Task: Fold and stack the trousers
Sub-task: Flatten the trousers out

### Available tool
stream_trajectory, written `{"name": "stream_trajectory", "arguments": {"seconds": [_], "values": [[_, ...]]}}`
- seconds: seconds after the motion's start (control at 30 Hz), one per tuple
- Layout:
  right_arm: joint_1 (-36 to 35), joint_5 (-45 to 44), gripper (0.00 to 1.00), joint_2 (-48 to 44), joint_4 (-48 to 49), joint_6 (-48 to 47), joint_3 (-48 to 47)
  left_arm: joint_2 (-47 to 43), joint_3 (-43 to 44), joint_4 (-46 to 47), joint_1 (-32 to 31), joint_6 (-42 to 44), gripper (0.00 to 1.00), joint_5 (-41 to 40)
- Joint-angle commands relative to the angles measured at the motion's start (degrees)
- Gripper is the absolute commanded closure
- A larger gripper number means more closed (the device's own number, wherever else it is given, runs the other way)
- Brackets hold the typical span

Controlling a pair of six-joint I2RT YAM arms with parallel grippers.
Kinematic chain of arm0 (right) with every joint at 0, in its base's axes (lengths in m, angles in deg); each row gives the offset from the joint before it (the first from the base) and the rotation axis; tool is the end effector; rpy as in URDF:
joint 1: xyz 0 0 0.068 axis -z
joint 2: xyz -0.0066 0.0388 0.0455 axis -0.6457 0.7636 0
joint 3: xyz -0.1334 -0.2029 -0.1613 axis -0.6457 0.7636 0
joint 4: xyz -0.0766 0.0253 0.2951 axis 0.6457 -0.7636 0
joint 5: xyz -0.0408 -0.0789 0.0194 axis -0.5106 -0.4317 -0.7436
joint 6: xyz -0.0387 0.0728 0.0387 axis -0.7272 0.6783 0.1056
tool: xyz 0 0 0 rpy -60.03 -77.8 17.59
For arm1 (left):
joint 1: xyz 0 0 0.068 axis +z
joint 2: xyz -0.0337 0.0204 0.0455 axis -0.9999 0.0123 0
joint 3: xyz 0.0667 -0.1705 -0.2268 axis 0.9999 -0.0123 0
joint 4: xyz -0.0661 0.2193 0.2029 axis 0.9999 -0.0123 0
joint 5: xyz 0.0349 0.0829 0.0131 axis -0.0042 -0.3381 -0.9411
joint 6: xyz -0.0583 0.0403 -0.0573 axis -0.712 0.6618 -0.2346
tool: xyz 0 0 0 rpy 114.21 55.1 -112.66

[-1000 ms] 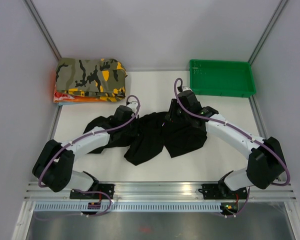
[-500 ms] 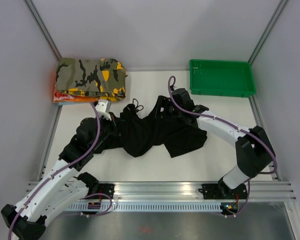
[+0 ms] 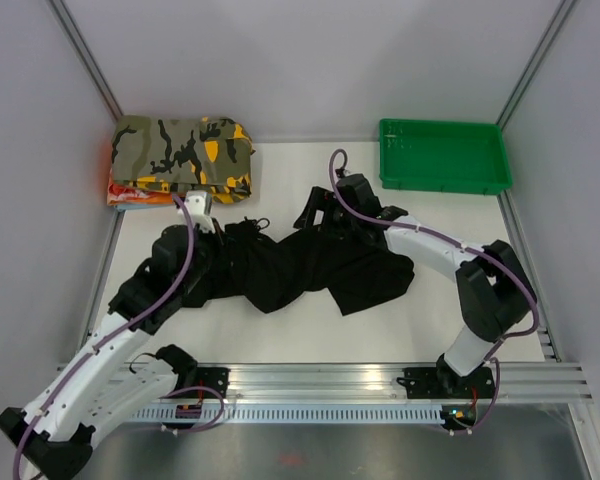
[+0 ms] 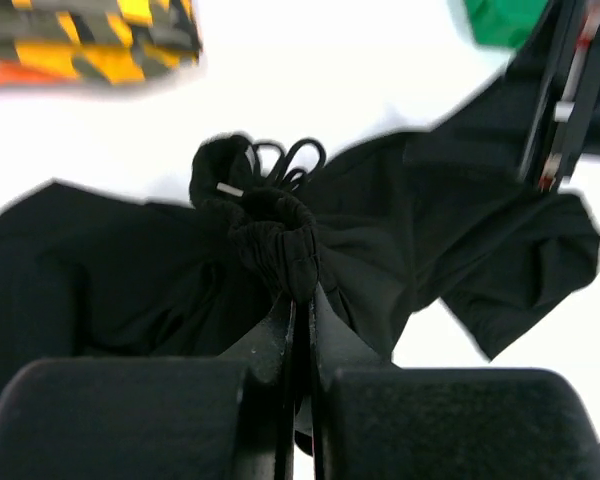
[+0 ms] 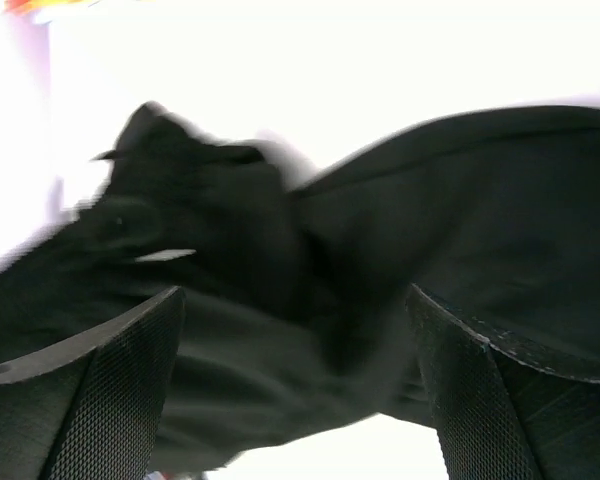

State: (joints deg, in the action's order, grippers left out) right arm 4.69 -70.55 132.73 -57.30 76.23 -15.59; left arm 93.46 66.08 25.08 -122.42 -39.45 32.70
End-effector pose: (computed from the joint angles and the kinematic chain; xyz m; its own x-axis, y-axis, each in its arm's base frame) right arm 0.3704 0.2825 0.2054 -0.8296 0.2658 -0.4910 -0.1426 0.7494 0.6466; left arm 0.2057 -0.1116 0.3186 -0.4218 -0.1504 -0.8941 0.2125 0.9423 -0.2587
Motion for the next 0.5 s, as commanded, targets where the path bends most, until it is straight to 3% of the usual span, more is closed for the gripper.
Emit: {"name": "stream_trajectory", "arguments": {"seconds": [0.0,0.1,0.13,0.23,0.27,0.4,0.47], "values": [[3.0,-7.9,0.02,-6.94,-5.2,-3.92,2.17,4.82,12.52,1.96,0.08,0.57,0.98,-3.68],[6.69,-7.56,0.02,-11.51,-5.91,-3.84,4.9,18.95,31.65,-2.22,0.08,5.23,0.98,-1.41],[8.09,-7.56,0.02,-12.75,-6.17,-4.18,5.95,28.04,43.8,-4.43,0.08,6.02,0.98,1.99],[9.42,-9.04,0.02,-18.02,-7.3,-5.59,6.92,41.1,61.27,-11.74,-0.53,5.42,0.98,10.09],[10.21,-11.4,0.02,-19.34,-8.1,-6.03,7.28,45.05,71.25,-12.88,-1.41,4.63,0.98,12.9],[14.16,-15.21,0.02,-26.98,-14.59,-6.65,8.68,64.37,93.81,-16.14,-13.94,6.2,0.98,10.82],[18.8,-13.54,0.02,-29.8,-16.27,-5.95,10.43,69.07,103.37,-14.14,-17.13,3.33,0.98,13.35]]}}
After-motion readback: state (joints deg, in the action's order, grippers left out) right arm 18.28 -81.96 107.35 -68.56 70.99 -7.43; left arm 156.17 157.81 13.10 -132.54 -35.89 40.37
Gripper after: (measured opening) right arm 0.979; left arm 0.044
